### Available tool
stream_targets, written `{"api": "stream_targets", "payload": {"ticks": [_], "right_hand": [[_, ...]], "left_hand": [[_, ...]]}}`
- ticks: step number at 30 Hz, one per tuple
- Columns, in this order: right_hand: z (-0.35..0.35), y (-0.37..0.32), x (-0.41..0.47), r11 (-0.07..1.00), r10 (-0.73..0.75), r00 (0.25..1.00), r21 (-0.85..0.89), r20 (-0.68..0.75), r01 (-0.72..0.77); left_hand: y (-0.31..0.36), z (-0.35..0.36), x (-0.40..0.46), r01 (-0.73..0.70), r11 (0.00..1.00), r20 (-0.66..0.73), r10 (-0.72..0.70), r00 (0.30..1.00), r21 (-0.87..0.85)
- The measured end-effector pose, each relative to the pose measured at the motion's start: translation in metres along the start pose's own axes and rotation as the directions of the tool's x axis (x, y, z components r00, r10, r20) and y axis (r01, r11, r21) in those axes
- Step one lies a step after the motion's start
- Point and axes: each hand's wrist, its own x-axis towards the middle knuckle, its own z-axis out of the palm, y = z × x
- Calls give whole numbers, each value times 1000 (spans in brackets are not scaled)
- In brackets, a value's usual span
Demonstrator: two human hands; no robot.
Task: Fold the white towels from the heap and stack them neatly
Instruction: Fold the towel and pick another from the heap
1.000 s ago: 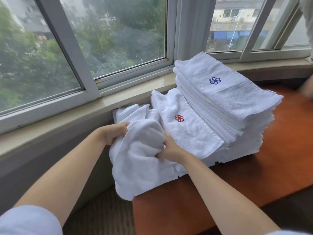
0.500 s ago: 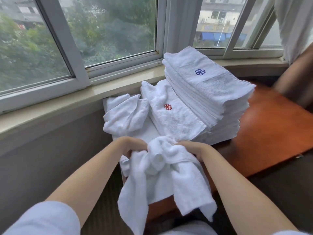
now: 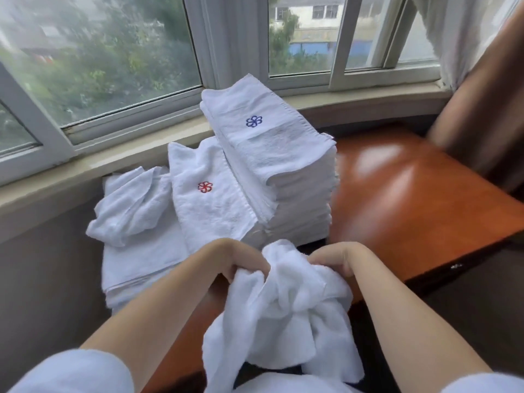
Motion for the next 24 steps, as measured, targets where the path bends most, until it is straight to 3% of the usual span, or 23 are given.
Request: {"api": "stream_targets", "payload": {"ticks": [2,5,9,14,18,24], "right_hand": [[-32,16,-8,998,-44,999,42,-14,44],[-75,38,-22,990,-38,990,129,-133,55],[-115,66,-27,960,-98,954,226,-285,166],[-147,92,-45,763,-95,821,488,-563,423],[-180,108,-56,631,-112,783,565,-612,532],[-252,143,-72,621,-132,772,555,-622,553]], "left_hand": [[44,14,9,-29,992,-76,20,997,-120],[100,44,16,-67,983,-208,31,978,-170],[157,55,31,-162,962,-256,104,961,-218],[228,49,56,-463,843,-480,296,825,-276],[276,53,71,-614,736,-582,377,720,-284],[353,71,113,-603,750,-546,394,739,-274]]}}
